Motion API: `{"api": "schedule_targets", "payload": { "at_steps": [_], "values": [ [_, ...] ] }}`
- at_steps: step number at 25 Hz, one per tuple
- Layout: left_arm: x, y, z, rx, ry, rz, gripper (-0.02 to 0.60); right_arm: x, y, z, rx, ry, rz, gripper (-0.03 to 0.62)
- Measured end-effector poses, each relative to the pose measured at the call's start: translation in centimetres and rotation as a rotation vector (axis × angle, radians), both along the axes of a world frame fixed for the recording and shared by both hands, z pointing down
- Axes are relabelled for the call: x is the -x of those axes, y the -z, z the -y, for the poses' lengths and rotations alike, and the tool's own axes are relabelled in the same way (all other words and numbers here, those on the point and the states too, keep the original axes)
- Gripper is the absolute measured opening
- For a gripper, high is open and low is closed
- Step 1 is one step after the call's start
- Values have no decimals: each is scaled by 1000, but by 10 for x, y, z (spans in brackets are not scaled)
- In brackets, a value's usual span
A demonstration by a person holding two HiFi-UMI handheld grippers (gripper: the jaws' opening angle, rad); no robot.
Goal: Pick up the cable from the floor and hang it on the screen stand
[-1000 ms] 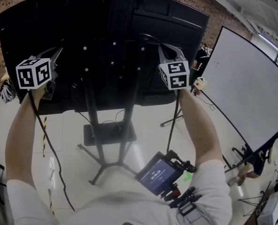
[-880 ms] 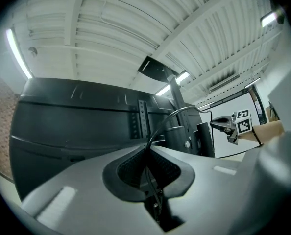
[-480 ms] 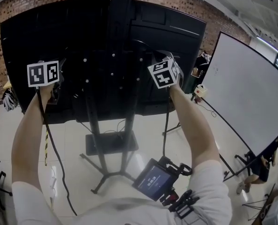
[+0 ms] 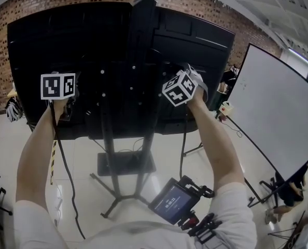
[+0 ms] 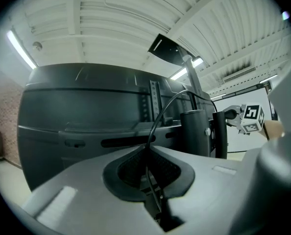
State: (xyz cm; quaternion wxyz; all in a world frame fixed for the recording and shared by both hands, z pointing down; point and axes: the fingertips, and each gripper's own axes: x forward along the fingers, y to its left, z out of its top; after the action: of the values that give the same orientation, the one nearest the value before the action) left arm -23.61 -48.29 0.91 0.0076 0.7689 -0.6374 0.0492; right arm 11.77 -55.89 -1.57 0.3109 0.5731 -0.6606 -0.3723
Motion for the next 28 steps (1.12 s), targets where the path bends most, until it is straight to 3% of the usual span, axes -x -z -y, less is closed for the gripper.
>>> {"api": "schedule_targets", "payload": {
  "at_steps": [8, 16, 21, 28],
  "values": [
    [-13, -20, 4, 21, -25, 53, 18, -2, -12, -4, 37, -41, -86, 31],
    [-28, -23, 4, -19, -57, 66, 18, -3, -35, -11, 67, -24, -67, 41],
    [-40, -17, 2, -63, -86, 40, 20, -2, -48, -16, 76, 16, 22, 43],
    [-38, -15, 3, -147, -66, 3, 20, 3, -51, -19, 73, 142, 279, 41]
  ]
}}
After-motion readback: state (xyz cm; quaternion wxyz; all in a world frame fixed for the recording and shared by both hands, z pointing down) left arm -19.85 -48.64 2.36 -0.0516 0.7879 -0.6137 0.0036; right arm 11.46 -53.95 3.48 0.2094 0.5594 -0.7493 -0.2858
